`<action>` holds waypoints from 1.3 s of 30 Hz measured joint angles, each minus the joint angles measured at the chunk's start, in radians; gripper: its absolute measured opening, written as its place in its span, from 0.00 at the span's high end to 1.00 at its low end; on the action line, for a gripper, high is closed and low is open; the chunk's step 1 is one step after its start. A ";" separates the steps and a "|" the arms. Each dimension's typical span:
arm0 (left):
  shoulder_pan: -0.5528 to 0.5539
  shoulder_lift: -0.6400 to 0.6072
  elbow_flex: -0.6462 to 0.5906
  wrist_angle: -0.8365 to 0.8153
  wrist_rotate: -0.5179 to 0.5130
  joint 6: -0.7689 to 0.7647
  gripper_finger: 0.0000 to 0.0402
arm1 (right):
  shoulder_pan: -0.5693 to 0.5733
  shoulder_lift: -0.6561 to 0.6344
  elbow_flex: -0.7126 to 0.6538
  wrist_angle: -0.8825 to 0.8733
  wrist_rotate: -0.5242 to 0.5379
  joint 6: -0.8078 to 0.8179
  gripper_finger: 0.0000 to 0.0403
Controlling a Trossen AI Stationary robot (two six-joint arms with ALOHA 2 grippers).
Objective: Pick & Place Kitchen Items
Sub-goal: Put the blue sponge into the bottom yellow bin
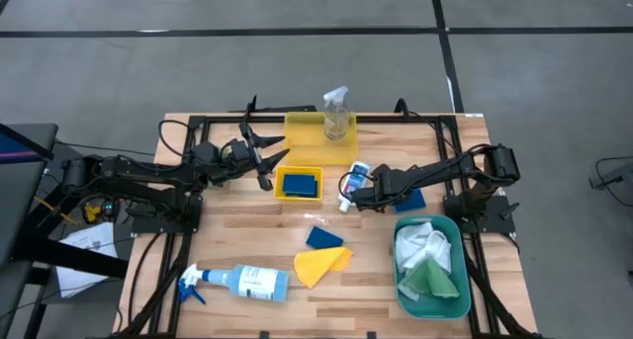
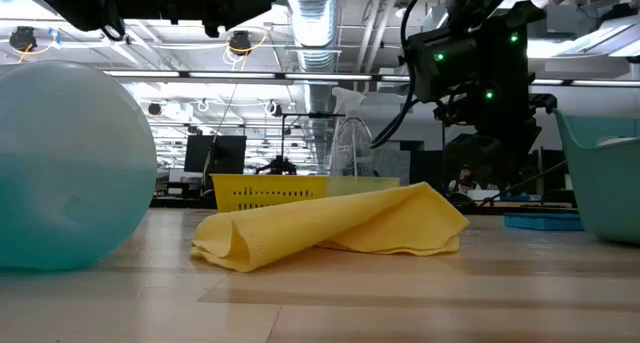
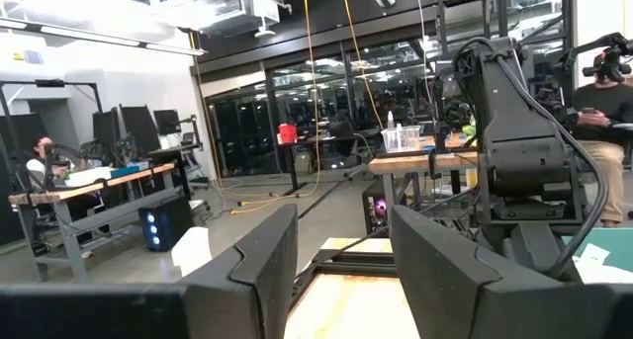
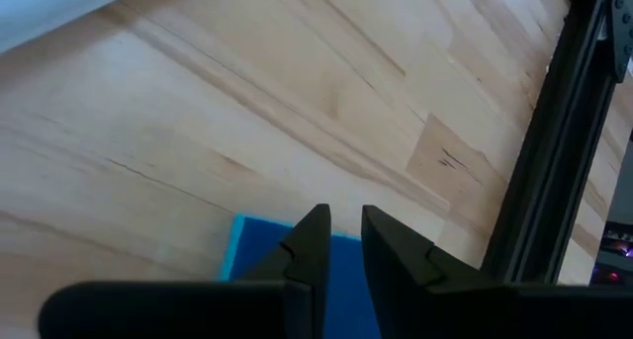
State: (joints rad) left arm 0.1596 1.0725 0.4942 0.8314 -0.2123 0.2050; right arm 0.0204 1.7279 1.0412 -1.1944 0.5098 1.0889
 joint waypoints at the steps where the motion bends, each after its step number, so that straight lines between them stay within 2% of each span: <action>1: 0.000 0.000 0.000 0.000 0.000 0.000 0.60 | 0.000 0.000 0.000 -0.004 0.000 0.000 0.87; 15: 0.000 0.000 0.000 0.000 0.000 0.000 0.60 | -0.018 0.000 0.000 -0.012 0.007 0.010 0.87; 25: 0.000 0.000 0.000 0.000 0.000 0.000 0.60 | -0.006 0.000 -0.059 0.122 -0.119 -0.039 0.87; 39: 0.000 0.000 0.000 0.000 0.000 0.000 0.60 | 0.041 0.000 -0.060 0.173 -0.145 -0.048 0.87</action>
State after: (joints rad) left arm 0.1596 1.0725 0.4942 0.8310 -0.2123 0.2054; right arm 0.0610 1.7279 0.9815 -1.0211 0.3644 1.0409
